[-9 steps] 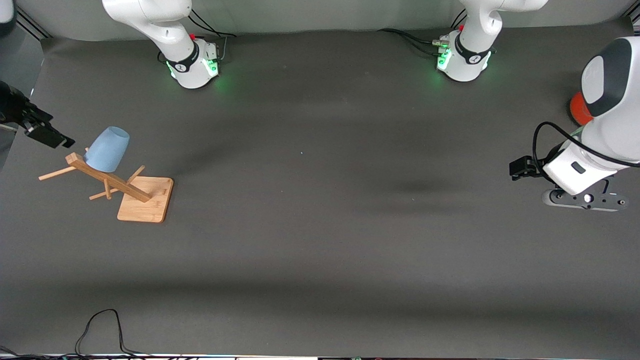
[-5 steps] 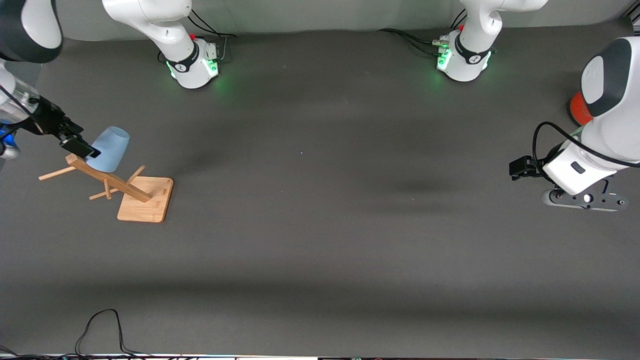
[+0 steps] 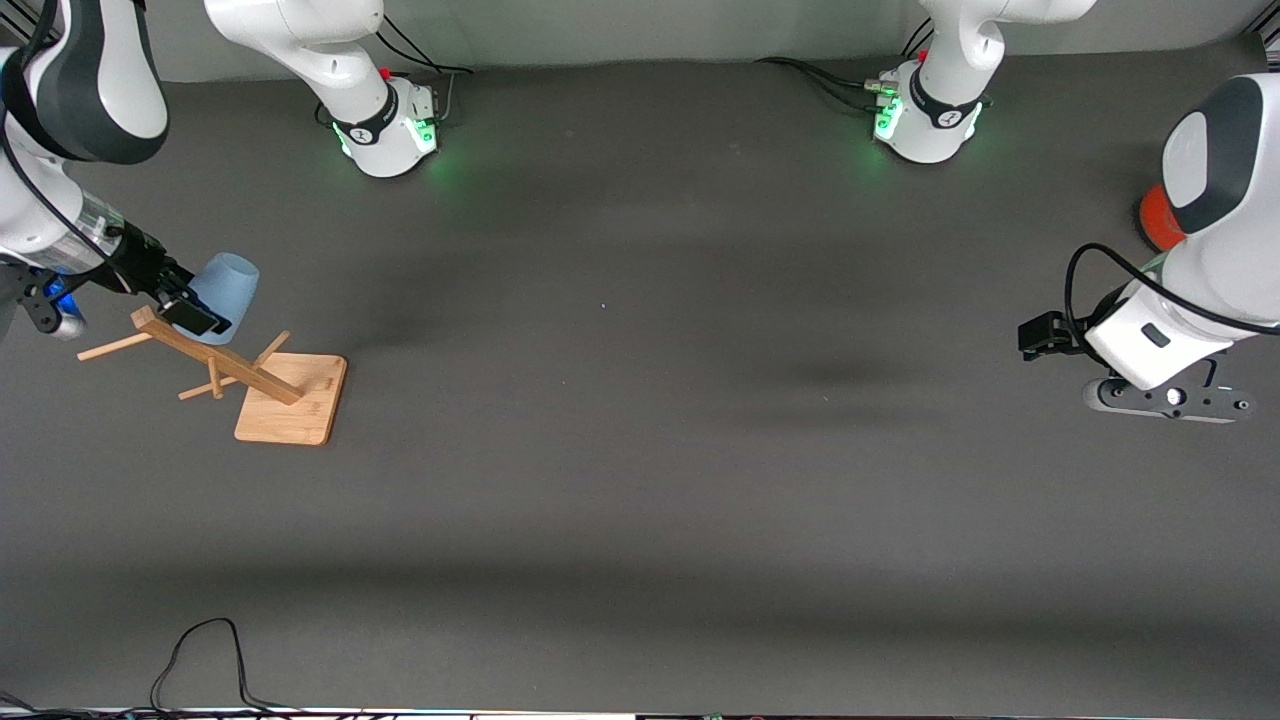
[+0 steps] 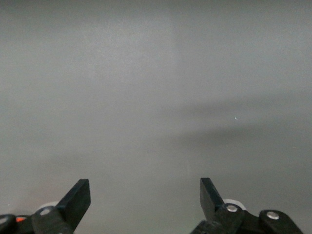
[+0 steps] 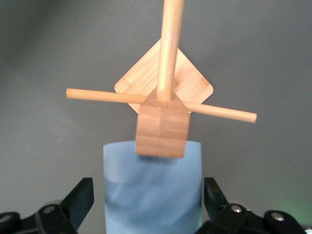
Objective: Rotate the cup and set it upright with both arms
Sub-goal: 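Close the right gripper on the blue cup's base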
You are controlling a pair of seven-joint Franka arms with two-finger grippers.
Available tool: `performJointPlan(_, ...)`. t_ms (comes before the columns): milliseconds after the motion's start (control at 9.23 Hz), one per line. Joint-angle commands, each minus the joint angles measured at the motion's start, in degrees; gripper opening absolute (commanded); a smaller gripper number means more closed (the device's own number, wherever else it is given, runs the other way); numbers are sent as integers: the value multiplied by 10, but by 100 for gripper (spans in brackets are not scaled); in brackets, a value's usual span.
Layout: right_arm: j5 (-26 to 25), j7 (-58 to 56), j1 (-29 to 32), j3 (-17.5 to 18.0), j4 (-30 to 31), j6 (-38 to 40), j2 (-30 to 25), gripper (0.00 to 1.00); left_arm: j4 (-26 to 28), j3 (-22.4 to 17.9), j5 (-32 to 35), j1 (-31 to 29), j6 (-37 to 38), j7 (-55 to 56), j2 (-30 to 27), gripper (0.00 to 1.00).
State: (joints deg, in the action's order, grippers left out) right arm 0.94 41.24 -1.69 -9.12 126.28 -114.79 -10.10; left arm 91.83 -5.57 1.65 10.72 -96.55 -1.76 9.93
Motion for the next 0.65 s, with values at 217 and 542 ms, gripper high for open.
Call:
performJointPlan(217, 13, 6, -8, -5, -1, -9, 4, 62, -9, -3, -2, 4, 11, -8, 3, 100)
performJointPlan(542, 13, 6, -9, -5, -2, 4, -4, 62, -9, -3, -2, 4, 11, -8, 3, 100)
